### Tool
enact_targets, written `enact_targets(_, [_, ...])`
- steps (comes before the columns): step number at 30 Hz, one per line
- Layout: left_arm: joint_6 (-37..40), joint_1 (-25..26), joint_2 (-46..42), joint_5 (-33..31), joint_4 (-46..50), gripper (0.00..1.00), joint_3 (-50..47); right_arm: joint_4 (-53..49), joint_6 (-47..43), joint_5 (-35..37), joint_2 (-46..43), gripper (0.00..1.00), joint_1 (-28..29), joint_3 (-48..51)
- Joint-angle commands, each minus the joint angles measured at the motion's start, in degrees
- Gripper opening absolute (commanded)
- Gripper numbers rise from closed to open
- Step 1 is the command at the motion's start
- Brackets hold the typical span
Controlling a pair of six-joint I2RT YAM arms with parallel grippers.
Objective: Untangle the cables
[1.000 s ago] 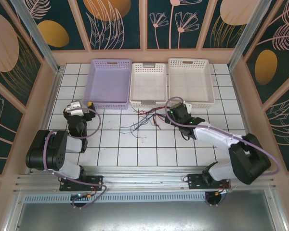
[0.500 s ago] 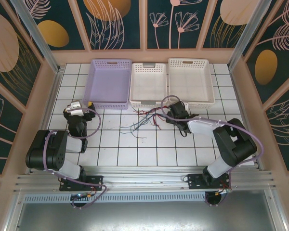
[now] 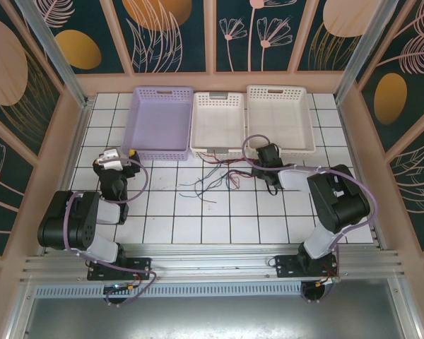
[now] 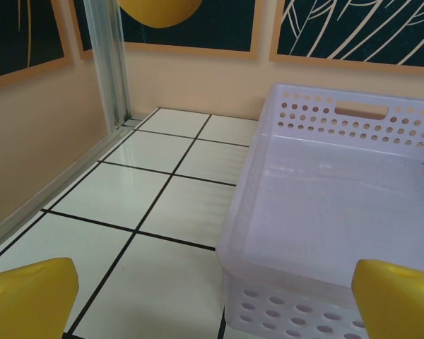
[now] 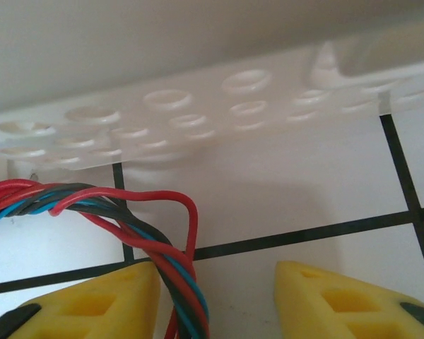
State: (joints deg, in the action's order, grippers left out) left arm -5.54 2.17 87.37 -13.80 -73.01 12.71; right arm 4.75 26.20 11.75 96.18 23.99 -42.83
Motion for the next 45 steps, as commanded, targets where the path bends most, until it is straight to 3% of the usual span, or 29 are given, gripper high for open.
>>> enact_targets(1, [-0.1,-0.4,-2.0,-1.7,-0.3,0.99,0.0,5.5,-0.5,-5.1,2.6,0.45,-0.2,-0.4])
enact_targets(8, [0.3,-0.4,-7.2,-0.2,4.6,0.99,0.0,8.6,-1.3,-6.4,0.8,0.47,0.2,0.6])
enact_targets(14, [-0.9,-0.4,-12.8,-0.3,10.1,0.99,0.0,8.8,-1.1,-7.1,0.5,0.35,0.2,1.2])
enact_targets(19, [-4.6,-0.4,-19.6,0.1,17.7,0.99,1.1,7.4,1.1,-7.5,1.0,0.36,0.2,1.7])
enact_targets(27, [-12.7,-0.4,-32.9,2.1,41.4,0.99,8.3,5.7,4.6,-8.5,3.4,0.37,0.6,2.4])
enact_targets(33, [-18.1,-0.4,-40.6,5.1,55.5,0.99,14.6,4.7,5.5,-7.9,3.4,0.14,1.7,2.4])
enact_targets(36, [-26.1,-0.4,-44.5,4.7,63.3,0.99,16.4,3.9,5.4,-7.4,1.9,0.06,2.5,3.0])
enact_targets(38, [-26.1,-0.4,-46.9,10.5,65.1,0.99,17.0,3.9,5.3,-7.2,0.3,0.0,3.0,3.8])
enact_targets(42, [-33.0,-0.4,-48.5,17.2,68.6,0.99,17.6,3.8,4.3,-7.0,-4.4,0.0,4.8,5.5])
enact_targets(45, [-34.9,-0.4,-47.0,26.2,69.7,0.99,19.0,3.4,2.5,-6.8,-10.0,0.0,7.0,7.3])
